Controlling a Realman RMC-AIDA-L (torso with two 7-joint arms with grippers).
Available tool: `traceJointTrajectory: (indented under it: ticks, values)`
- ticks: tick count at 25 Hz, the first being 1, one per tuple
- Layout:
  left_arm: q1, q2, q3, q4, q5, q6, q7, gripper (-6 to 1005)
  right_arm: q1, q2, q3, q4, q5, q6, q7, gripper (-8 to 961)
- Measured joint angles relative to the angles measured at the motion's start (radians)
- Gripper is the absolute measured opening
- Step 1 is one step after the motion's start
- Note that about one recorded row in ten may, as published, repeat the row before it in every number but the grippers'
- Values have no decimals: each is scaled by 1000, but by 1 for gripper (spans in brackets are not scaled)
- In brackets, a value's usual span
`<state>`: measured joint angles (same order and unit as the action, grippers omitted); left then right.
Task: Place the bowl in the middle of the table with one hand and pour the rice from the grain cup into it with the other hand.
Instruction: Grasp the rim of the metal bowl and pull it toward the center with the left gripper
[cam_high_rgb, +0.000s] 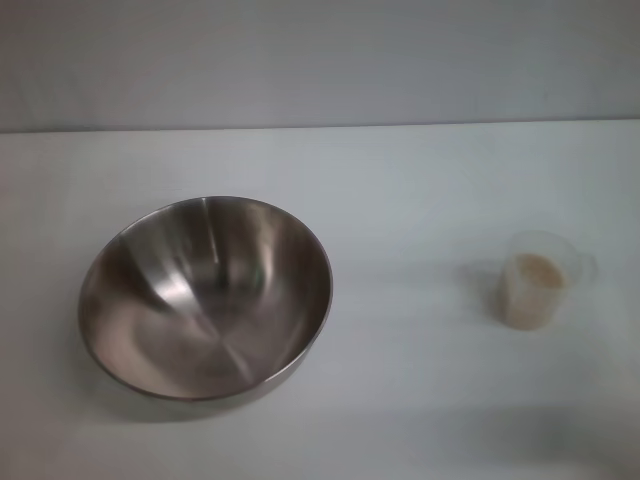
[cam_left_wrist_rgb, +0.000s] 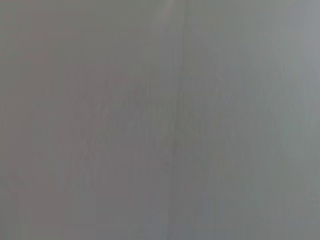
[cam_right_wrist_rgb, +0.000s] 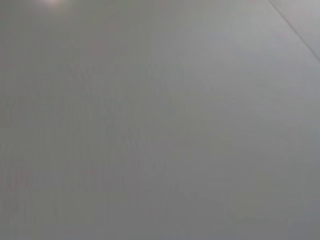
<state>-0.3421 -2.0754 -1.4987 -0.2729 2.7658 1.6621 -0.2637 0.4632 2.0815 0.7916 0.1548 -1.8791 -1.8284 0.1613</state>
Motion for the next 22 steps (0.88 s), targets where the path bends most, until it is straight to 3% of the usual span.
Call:
traceJointTrajectory:
  ticks: [15, 18, 22]
  values:
    - [-1, 0, -7, 0, 0, -10, 12, 815, 1, 0, 0, 0, 0, 1, 0, 714]
    - [-11, 1, -10, -15, -1, -44, 73, 815, 1, 0, 0, 0, 0, 1, 0, 714]
    - [6, -3, -9, -120, -2, -172, 189, 814, -1, 0, 0, 0, 0, 2, 1, 714]
